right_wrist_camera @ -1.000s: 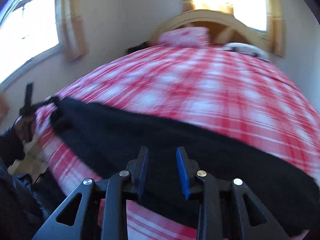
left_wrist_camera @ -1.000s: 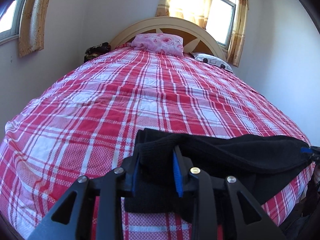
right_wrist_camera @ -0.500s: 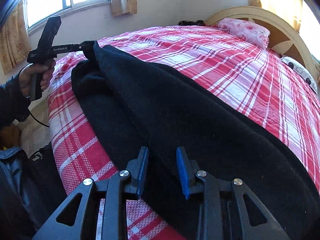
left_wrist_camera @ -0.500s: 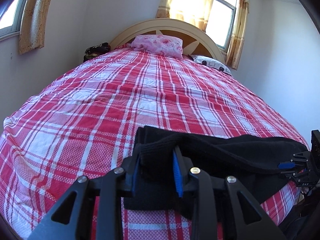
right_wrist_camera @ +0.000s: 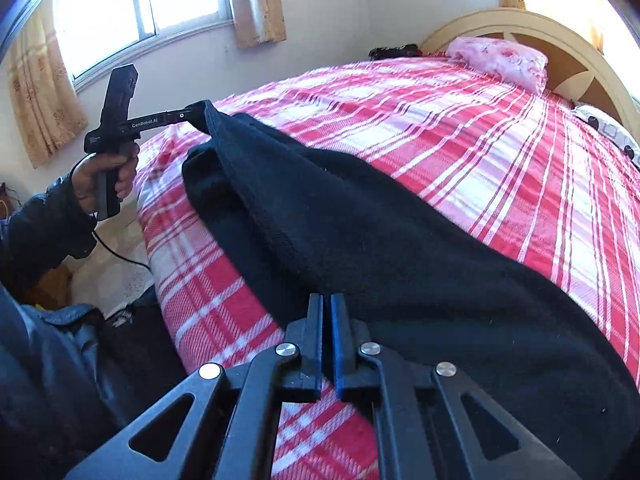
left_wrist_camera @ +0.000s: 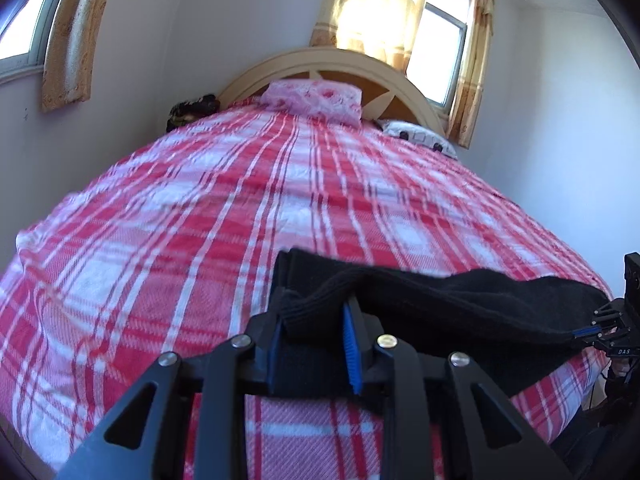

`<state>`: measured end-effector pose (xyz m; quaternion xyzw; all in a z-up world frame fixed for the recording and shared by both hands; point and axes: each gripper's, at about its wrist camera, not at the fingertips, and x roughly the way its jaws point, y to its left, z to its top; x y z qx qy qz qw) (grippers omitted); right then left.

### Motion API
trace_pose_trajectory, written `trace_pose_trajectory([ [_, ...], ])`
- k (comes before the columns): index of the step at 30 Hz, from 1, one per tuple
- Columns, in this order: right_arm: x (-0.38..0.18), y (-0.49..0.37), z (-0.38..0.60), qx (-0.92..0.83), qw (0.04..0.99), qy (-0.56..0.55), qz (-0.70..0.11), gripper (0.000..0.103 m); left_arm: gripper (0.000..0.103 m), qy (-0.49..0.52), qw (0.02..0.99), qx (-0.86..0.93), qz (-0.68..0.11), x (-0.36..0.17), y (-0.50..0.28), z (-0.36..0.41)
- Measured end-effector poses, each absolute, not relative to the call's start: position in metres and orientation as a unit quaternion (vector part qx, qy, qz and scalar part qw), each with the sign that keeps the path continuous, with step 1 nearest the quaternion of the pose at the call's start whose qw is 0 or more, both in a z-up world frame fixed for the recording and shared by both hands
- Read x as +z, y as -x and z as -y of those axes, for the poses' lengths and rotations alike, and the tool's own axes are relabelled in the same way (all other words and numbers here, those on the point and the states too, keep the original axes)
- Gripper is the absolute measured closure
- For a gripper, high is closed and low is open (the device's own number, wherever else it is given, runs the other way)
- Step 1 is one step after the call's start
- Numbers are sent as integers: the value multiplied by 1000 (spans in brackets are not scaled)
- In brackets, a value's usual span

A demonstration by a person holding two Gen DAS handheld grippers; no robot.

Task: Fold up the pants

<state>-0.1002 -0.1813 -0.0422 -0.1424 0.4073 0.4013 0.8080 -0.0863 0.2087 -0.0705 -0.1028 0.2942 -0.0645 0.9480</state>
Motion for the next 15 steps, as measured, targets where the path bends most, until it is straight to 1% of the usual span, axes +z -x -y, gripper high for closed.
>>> trace_pose_trajectory([
  [3, -62, 101, 177, 403, 794, 155, -428, 99, 74, 108, 943, -63, -307, -83, 91, -211],
  [4, -67, 101, 175, 403, 790, 155, -435, 99, 71, 107, 942, -63, -311, -85, 93, -211],
  [6, -70, 99, 176, 406, 787, 147, -440, 99, 55, 100, 942, -50, -315, -87, 96, -213],
  [7, -70, 96, 177, 408, 785, 142, -444, 99, 37, 95, 943, -36, -318, -88, 96, -214],
  [8, -70, 93, 178, 412, 781, 136, -449, 99, 32, 92, 943, -27, -319, -88, 98, -218],
  [10, -68, 89, 180, 415, 778, 132, -452, 96, 32, 89, 943, -27, -319, -86, 104, -227],
  [11, -66, 89, 181, 416, 776, 133, -456, 91, 31, 83, 944, -22, -319, -85, 108, -230],
  [12, -64, 91, 183, 417, 774, 137, -456, 82, 31, 76, 945, -16, -317, -84, 111, -233],
  [13, -61, 93, 185, 419, 774, 144, -453, 77, 31, 71, 946, -7, -315, -83, 116, -237],
  [14, -56, 94, 187, 422, 775, 149, -447, 70, 31, 75, 947, 0, -314, -83, 119, -242],
  [15, -52, 95, 189, 424, 776, 149, -442, 67, 31, 86, 946, 6, -313, -83, 121, -247],
])
